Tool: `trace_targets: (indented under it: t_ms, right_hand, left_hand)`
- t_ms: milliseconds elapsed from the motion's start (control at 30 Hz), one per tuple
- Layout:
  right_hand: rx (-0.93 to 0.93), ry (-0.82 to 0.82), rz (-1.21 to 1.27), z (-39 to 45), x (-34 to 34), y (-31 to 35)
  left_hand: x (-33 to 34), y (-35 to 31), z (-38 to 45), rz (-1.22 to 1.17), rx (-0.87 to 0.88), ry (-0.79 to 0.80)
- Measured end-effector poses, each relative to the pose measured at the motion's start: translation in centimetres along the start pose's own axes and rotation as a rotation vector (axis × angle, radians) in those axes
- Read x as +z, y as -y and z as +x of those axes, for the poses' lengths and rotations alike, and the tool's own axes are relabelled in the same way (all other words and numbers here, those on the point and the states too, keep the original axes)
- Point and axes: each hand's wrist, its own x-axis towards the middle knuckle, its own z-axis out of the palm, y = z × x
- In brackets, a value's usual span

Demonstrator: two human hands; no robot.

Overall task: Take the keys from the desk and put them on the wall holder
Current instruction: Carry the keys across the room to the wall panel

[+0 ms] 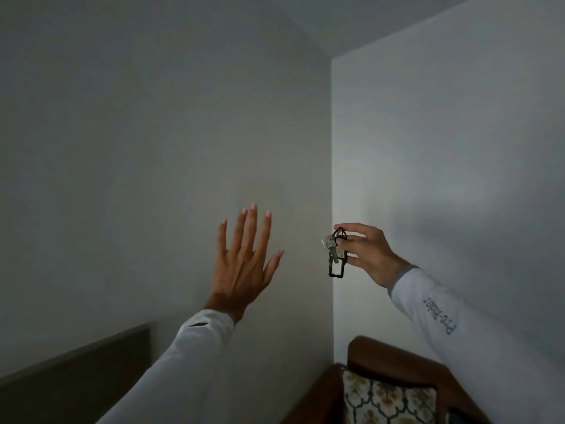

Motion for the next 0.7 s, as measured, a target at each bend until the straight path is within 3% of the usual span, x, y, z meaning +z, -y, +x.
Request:
trace_targets:
  t_ms: [333, 700]
  right_hand:
    - [0.017, -0.163, -0.062, -2.5, -10.4, 0.5]
    - [-0.034, -0.376, -0.186, -9.3, -29.0, 3.4]
  left_hand:
    - [3.1, -11.3, 3.5, -0.238, 0.076, -0.015]
    - [0.8, -31.7, 6.2, -0.439, 0.201, 0.013]
